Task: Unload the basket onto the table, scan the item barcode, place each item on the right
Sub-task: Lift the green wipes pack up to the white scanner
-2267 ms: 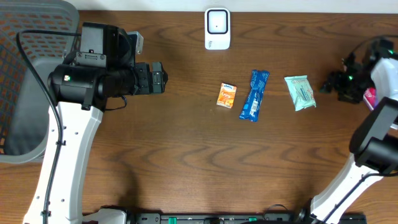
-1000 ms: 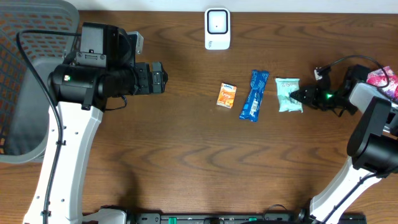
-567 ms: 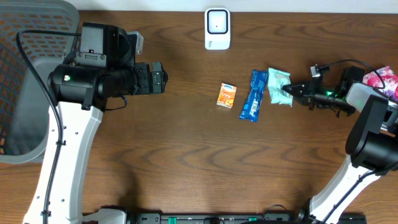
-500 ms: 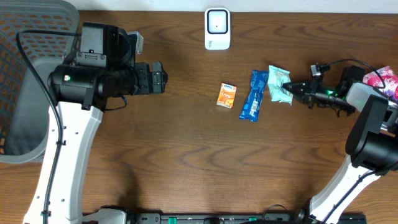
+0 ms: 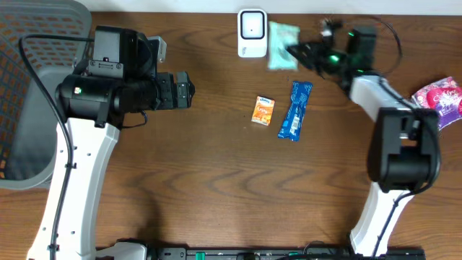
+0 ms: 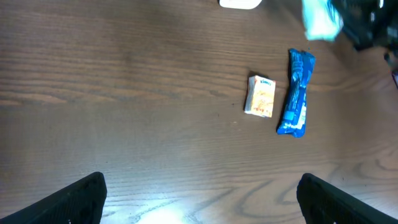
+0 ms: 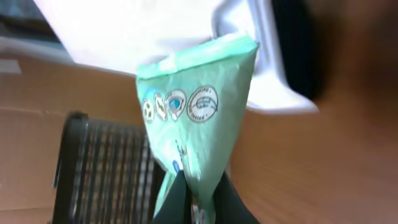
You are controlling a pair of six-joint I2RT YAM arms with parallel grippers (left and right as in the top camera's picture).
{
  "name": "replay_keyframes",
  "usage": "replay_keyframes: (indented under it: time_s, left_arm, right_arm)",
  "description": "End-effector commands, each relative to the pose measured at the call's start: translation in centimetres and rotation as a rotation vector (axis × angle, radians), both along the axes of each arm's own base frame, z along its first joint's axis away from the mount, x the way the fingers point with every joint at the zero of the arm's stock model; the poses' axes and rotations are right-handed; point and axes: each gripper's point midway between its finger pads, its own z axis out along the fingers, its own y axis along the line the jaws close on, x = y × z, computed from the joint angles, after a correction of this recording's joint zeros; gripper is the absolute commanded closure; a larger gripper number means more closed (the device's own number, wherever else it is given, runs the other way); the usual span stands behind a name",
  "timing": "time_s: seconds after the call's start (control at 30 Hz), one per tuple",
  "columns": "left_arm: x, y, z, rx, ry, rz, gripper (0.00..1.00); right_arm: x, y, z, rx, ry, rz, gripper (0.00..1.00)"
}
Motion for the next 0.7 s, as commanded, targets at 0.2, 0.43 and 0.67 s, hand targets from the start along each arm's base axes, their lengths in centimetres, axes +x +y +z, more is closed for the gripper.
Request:
replay_keyframes:
  time_s: [0.2,0.43,0.67]
  left_arm:
    - [0.0,0.2,-0.2,0.008,0.005,0.009,0.02]
    - [0.0,0.2,-0.2,0.008,0.005,0.009,0.02]
    - [0.0,0.2,-0.2,0.008,0.005,0.009,0.02]
  right_arm:
    - [5.4,3.9,0.7,-0.232,-0.047,-0.593,0.99]
    - [8.5,6.3,2.3,-0.277,-0.076,-0.508,0.99]
    - [9.0,4.2,3.0,-0.264,-0.056,-0.436,0.99]
